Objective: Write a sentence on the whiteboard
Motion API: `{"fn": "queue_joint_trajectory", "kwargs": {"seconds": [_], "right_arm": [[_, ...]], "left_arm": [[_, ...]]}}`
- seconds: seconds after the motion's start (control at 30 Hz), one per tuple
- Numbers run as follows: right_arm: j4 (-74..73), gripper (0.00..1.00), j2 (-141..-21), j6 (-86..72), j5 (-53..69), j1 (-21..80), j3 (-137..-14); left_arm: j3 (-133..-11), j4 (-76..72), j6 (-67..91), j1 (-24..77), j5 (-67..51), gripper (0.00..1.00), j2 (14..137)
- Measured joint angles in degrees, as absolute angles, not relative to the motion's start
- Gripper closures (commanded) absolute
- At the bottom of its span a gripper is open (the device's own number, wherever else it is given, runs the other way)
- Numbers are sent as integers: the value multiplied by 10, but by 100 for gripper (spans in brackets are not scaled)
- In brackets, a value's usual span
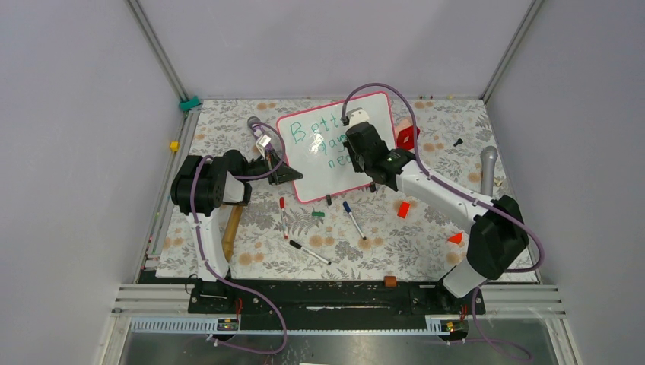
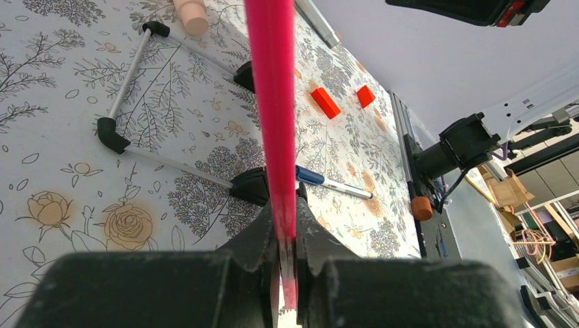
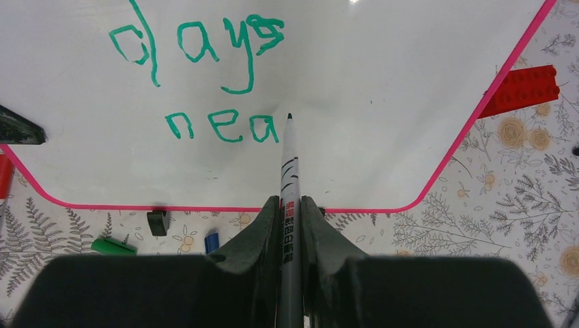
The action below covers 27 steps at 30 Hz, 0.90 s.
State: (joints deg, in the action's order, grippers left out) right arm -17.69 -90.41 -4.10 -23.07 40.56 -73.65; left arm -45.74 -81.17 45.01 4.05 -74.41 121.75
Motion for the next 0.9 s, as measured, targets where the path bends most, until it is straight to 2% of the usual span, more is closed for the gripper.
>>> {"fn": "queue_joint_trajectory", "kwargs": {"seconds": [0.9], "right_arm": [[-190,100,-954,-42,-231,395,-763]], "left_arm": [[-457,-811,451,40,-744,100,1218]]}}
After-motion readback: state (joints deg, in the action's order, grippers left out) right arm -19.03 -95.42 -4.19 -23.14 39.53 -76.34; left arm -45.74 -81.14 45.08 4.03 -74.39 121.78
